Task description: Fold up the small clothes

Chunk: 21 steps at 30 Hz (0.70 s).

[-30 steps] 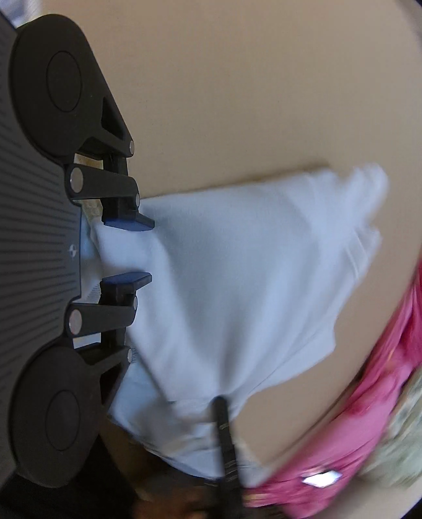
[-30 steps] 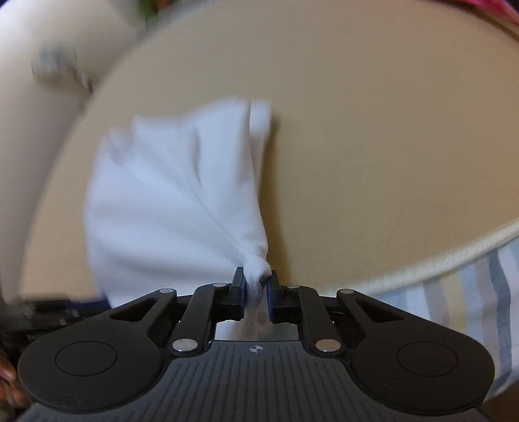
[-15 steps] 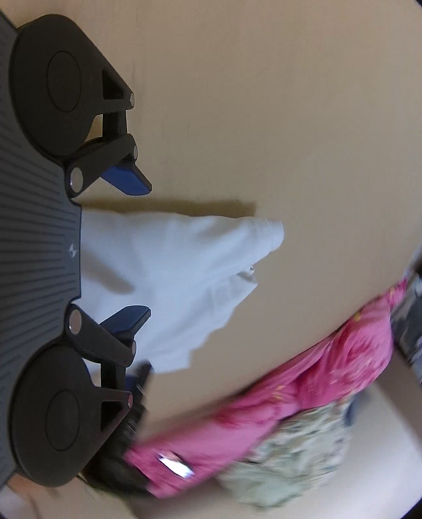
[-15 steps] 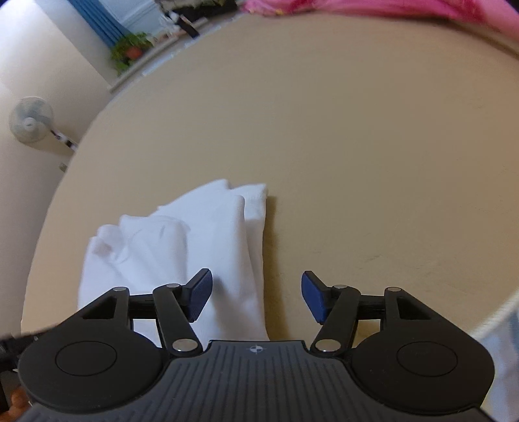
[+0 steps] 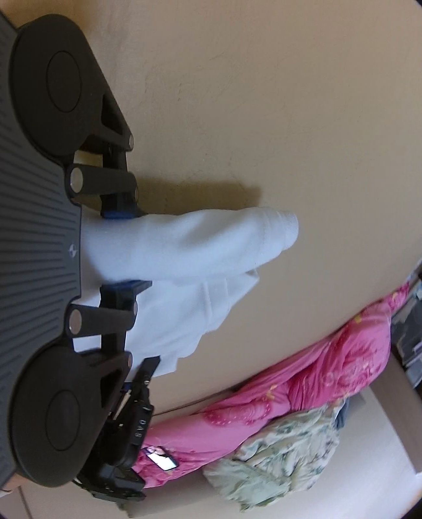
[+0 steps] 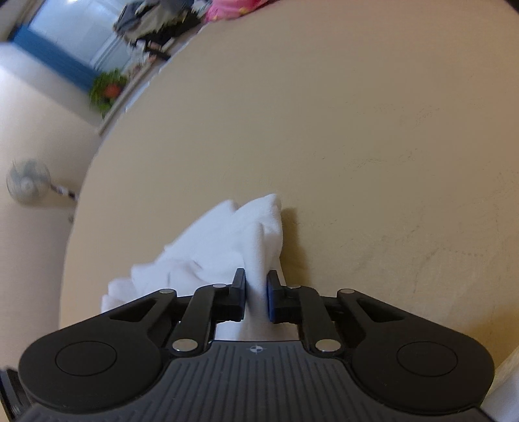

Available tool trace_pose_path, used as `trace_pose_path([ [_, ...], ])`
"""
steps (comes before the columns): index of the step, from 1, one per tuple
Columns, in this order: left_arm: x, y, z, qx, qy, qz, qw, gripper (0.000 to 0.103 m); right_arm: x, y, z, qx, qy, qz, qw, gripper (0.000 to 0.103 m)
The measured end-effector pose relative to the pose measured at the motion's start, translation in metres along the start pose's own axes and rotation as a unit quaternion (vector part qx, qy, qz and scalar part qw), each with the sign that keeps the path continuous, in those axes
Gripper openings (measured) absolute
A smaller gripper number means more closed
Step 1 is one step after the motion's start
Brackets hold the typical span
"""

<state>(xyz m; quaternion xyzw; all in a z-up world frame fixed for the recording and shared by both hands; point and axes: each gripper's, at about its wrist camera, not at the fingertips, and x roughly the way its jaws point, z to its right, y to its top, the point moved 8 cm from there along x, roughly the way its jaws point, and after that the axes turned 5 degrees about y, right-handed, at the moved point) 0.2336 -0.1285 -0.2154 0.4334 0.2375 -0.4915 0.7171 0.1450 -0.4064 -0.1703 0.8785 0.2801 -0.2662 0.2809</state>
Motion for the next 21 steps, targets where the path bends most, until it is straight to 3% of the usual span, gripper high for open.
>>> trace_pose_path([
  [7,-0.094,0.033,-0.009,0.051,0.024,0.079,0.9952,0.033,-0.011,-0.020,-0.064,-0.046,0.078,0.036,0.995,0.011],
  [12,-0.167,0.067,-0.038,0.084,0.043,0.117,0.9886,0.034,-0.010,-0.038,-0.135,-0.112,0.154,0.061,0.980,0.011],
  [15,-0.196,0.093,-0.064,0.079,0.072,0.145,0.9837,0.046,-0.006,-0.047,-0.172,-0.145,0.187,0.072,0.969,0.011],
  [16,-0.201,0.101,-0.078,0.068,0.093,0.151,0.9818,0.058,-0.004,-0.046,-0.180,-0.156,0.186,0.073,0.967,0.013],
  [17,-0.205,0.107,-0.094,0.060,0.123,0.156,0.9782,0.060,0.004,-0.048,-0.185,-0.171,0.165,0.074,0.969,0.020],
  [19,-0.210,0.106,-0.118,0.049,0.172,0.143,0.9735,0.059,0.017,-0.048,-0.177,-0.176,0.098,0.071,0.977,0.032],
  [21,-0.219,0.090,-0.124,0.058,0.171,0.131,0.9748,0.059,0.029,-0.053,-0.167,-0.170,0.063,0.059,0.982,0.032],
])
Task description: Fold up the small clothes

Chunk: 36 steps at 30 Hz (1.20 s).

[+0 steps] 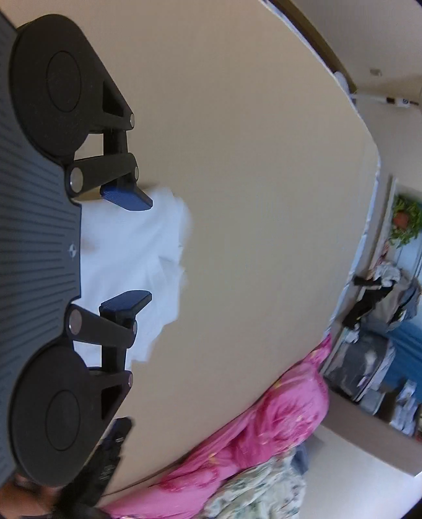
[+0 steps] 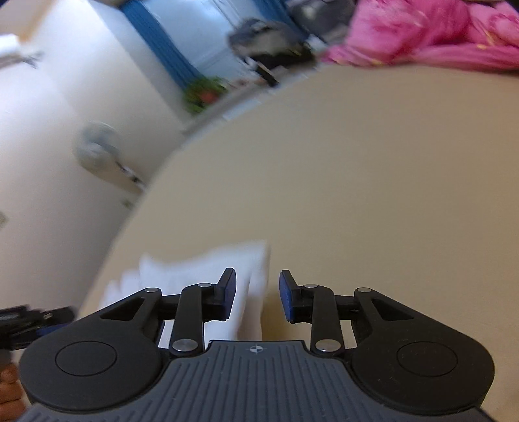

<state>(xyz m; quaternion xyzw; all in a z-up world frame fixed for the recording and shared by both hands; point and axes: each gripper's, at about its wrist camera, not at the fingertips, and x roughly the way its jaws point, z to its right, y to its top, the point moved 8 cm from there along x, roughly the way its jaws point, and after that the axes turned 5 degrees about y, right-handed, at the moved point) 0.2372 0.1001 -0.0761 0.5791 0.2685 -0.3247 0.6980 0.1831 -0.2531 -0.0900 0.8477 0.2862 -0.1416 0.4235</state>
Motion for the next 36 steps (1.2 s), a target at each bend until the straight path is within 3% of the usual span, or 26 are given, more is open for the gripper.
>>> trace_pose_path([
  [3,-0.010,-0.033,-0.006,0.038,0.011,-0.014,0.9991,0.066,-0.002,-0.011,-0.009,-0.005,0.007,-0.020,1.000,0.033],
  [6,0.004,-0.069,-0.025,0.005,0.017,-0.053,0.9985,0.067,-0.001,-0.037,-0.023,0.019,0.041,-0.090,0.995,0.046],
  [8,0.019,-0.088,-0.034,-0.021,0.012,-0.102,0.9945,0.066,0.001,-0.056,-0.027,0.032,0.060,-0.143,0.987,0.050],
  [13,0.036,-0.099,-0.034,-0.032,-0.003,-0.132,0.9907,0.065,0.014,-0.093,-0.034,-0.023,0.026,-0.223,0.974,0.050],
  [14,0.039,-0.102,-0.034,-0.038,-0.008,-0.142,0.9892,0.061,0.016,-0.097,-0.035,-0.034,0.021,-0.230,0.972,0.050],
  [16,0.044,-0.101,-0.031,-0.032,-0.006,-0.147,0.9887,0.049,0.014,-0.099,-0.037,-0.051,0.018,-0.228,0.972,0.046],
  [17,0.042,-0.102,-0.029,-0.023,-0.006,-0.143,0.9894,0.036,0.014,-0.093,-0.037,-0.056,0.019,-0.224,0.973,0.026],
  [18,0.037,-0.101,-0.028,-0.026,-0.016,-0.139,0.9899,0.030,0.011,-0.088,-0.038,-0.056,0.028,-0.216,0.974,0.018],
  [20,0.023,-0.100,-0.029,-0.054,-0.055,-0.129,0.9886,0.024,0.004,-0.076,-0.038,-0.040,0.045,-0.186,0.981,0.015],
  [22,0.006,-0.096,-0.028,-0.065,-0.077,-0.110,0.9888,0.024,-0.009,-0.061,-0.042,-0.030,0.058,-0.145,0.987,0.015],
  [23,0.002,-0.097,-0.027,-0.046,-0.066,-0.103,0.9914,0.025,-0.013,-0.056,-0.041,-0.024,0.060,-0.138,0.988,0.015],
  [25,0.009,-0.108,-0.028,0.004,-0.006,-0.117,0.9931,0.030,-0.010,-0.064,-0.036,-0.037,0.035,-0.164,0.985,0.017],
  [26,0.013,-0.114,-0.030,0.032,0.032,-0.123,0.9913,0.039,-0.008,-0.071,-0.032,-0.063,0.004,-0.177,0.982,0.022],
  [27,0.011,-0.116,-0.029,0.044,0.043,-0.118,0.9911,0.040,-0.005,-0.076,-0.029,-0.091,-0.028,-0.180,0.979,0.027],
  [29,-0.006,-0.107,-0.021,0.063,0.044,-0.080,0.9938,0.038,-0.010,-0.073,-0.030,-0.113,-0.054,-0.169,0.978,0.031],
  [31,-0.025,-0.101,-0.013,0.074,0.022,-0.040,0.9962,0.038,-0.024,-0.067,-0.037,-0.102,-0.042,-0.143,0.983,0.031],
  [32,-0.026,-0.103,-0.011,0.075,0.016,-0.042,0.9962,0.039,-0.029,-0.065,-0.042,-0.102,-0.030,-0.135,0.985,0.031],
  [34,-0.008,-0.115,-0.009,0.092,0.040,-0.081,0.9916,0.039,-0.029,-0.073,-0.050,-0.121,-0.012,-0.153,0.981,0.032],
  [36,0.010,-0.134,-0.014,0.123,0.083,-0.127,0.9806,0.043,-0.020,-0.092,-0.042,-0.163,-0.047,-0.201,0.965,0.034],
])
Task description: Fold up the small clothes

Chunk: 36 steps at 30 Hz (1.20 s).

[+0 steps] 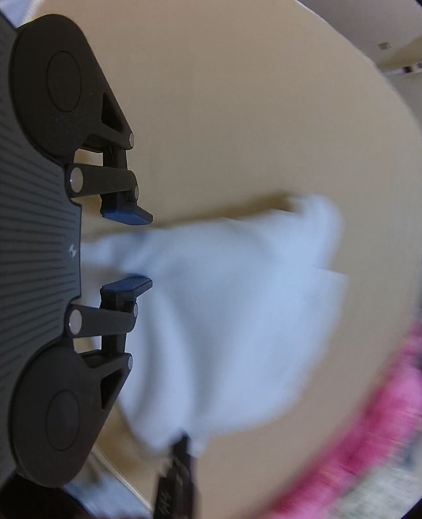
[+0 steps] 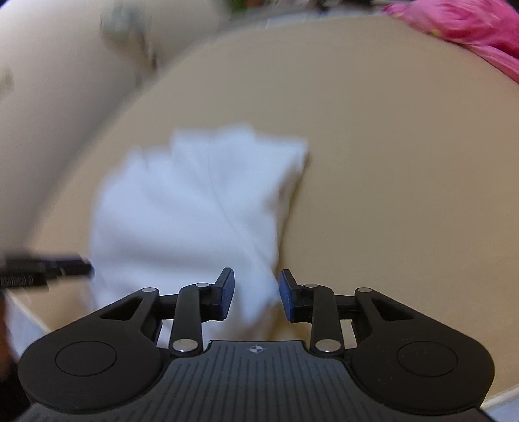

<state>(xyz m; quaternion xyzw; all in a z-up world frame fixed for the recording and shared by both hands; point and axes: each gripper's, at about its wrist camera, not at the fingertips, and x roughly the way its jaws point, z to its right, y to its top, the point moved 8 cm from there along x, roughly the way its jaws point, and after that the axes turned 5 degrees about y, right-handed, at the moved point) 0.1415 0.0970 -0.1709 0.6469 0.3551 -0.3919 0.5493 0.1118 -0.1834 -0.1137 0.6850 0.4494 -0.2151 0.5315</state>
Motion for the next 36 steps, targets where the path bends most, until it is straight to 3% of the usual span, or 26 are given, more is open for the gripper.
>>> trace_pose_path([
  [2,-0.009,0.004,0.003,0.012,0.018,0.024,0.9995,0.046,0.011,-0.014,0.017,-0.001,-0.064,-0.040,0.997,0.053],
  [3,-0.019,0.006,0.005,0.013,0.026,0.048,0.9984,0.047,0.008,-0.014,0.024,0.026,-0.067,-0.034,0.997,0.052],
  [5,-0.035,0.006,0.005,0.008,0.038,0.082,0.9959,0.066,-0.009,-0.008,0.030,0.071,-0.056,-0.001,0.996,0.051],
  [8,-0.056,0.001,0.013,0.007,0.055,0.120,0.9912,0.078,-0.037,-0.006,0.026,0.050,-0.088,0.047,0.994,0.051],
  [14,-0.091,-0.010,0.030,-0.022,0.075,0.155,0.9849,0.091,-0.085,-0.018,0.001,0.010,-0.078,0.116,0.990,0.053],
  [19,-0.122,-0.029,0.039,-0.042,0.094,0.171,0.9798,0.093,-0.112,-0.033,-0.022,-0.020,-0.079,0.163,0.983,0.063],
  [22,-0.148,-0.045,0.050,-0.040,0.097,0.187,0.9769,0.103,-0.128,-0.043,-0.031,-0.023,-0.078,0.177,0.981,0.070],
  [25,-0.165,-0.057,0.058,-0.045,0.093,0.203,0.9737,0.103,-0.134,-0.055,-0.039,-0.012,-0.070,0.184,0.980,0.079],
  [28,-0.162,-0.069,0.060,-0.065,0.094,0.207,0.9716,0.103,-0.132,-0.064,-0.047,-0.015,-0.063,0.180,0.982,0.083],
  [30,-0.152,-0.074,0.063,-0.070,0.094,0.189,0.9750,0.103,-0.130,-0.066,-0.055,-0.026,-0.062,0.180,0.981,0.085],
  [36,-0.144,-0.062,0.068,-0.079,0.085,0.195,0.9739,0.103,-0.115,-0.060,-0.061,-0.037,-0.066,0.176,0.981,0.086],
])
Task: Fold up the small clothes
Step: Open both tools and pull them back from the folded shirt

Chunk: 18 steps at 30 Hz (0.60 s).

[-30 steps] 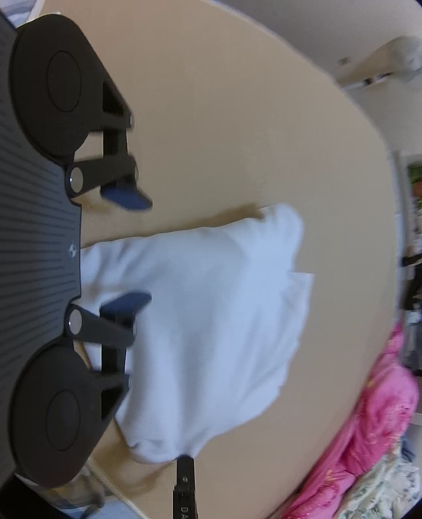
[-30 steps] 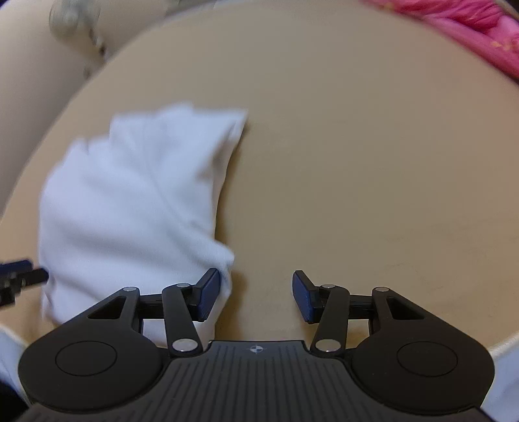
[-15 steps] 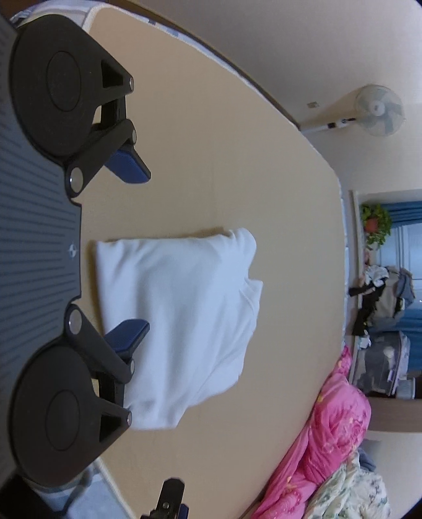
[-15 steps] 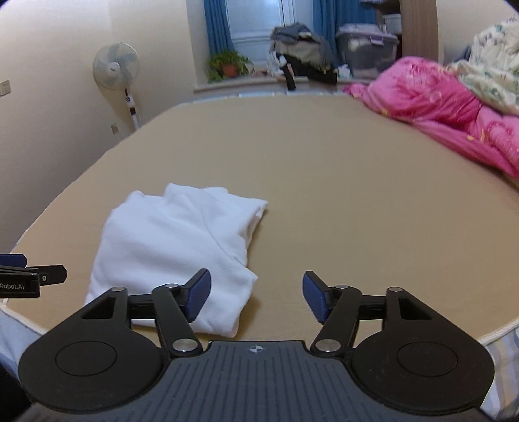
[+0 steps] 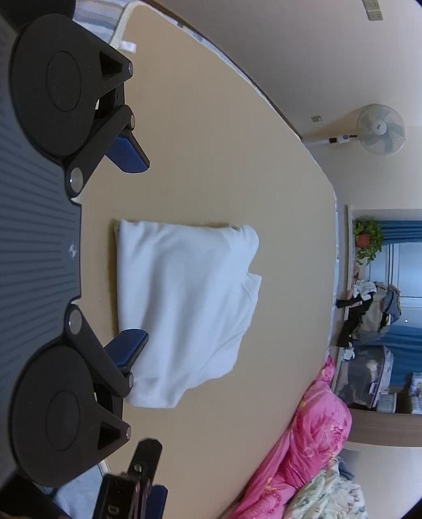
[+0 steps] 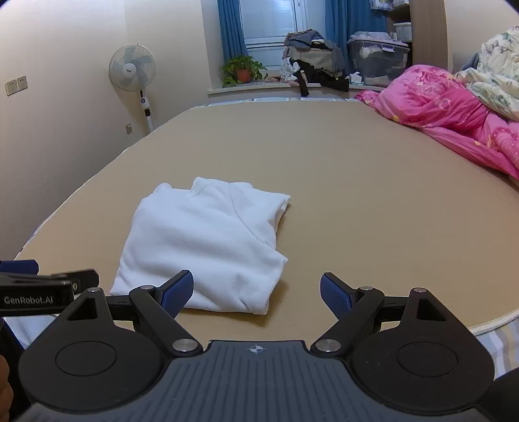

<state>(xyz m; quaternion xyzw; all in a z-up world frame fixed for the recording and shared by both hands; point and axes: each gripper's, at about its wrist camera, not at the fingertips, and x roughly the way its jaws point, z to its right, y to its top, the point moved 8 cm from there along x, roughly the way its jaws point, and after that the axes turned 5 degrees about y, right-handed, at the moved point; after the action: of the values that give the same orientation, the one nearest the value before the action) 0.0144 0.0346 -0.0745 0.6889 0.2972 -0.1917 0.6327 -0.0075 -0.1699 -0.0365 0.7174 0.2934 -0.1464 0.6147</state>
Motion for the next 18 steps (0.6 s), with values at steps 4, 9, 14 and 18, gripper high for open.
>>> trace_pose_path([
  [4,0.004,-0.001,0.003,-0.001,-0.013,-0.006,0.9999,0.102,0.008,0.002,-0.002,-0.001,0.001,0.001,1.000,0.088],
  [9,0.007,0.001,0.005,0.001,-0.018,-0.001,0.9998,0.103,0.015,0.001,-0.006,-0.010,0.003,0.000,1.000,0.088],
  [14,0.009,0.000,0.007,0.007,-0.019,-0.001,0.9998,0.102,0.015,0.002,-0.009,-0.025,0.005,0.004,1.000,0.089],
  [18,0.010,0.001,0.007,0.008,-0.022,0.000,0.9997,0.103,0.015,0.002,-0.012,-0.030,0.009,0.003,1.000,0.089],
])
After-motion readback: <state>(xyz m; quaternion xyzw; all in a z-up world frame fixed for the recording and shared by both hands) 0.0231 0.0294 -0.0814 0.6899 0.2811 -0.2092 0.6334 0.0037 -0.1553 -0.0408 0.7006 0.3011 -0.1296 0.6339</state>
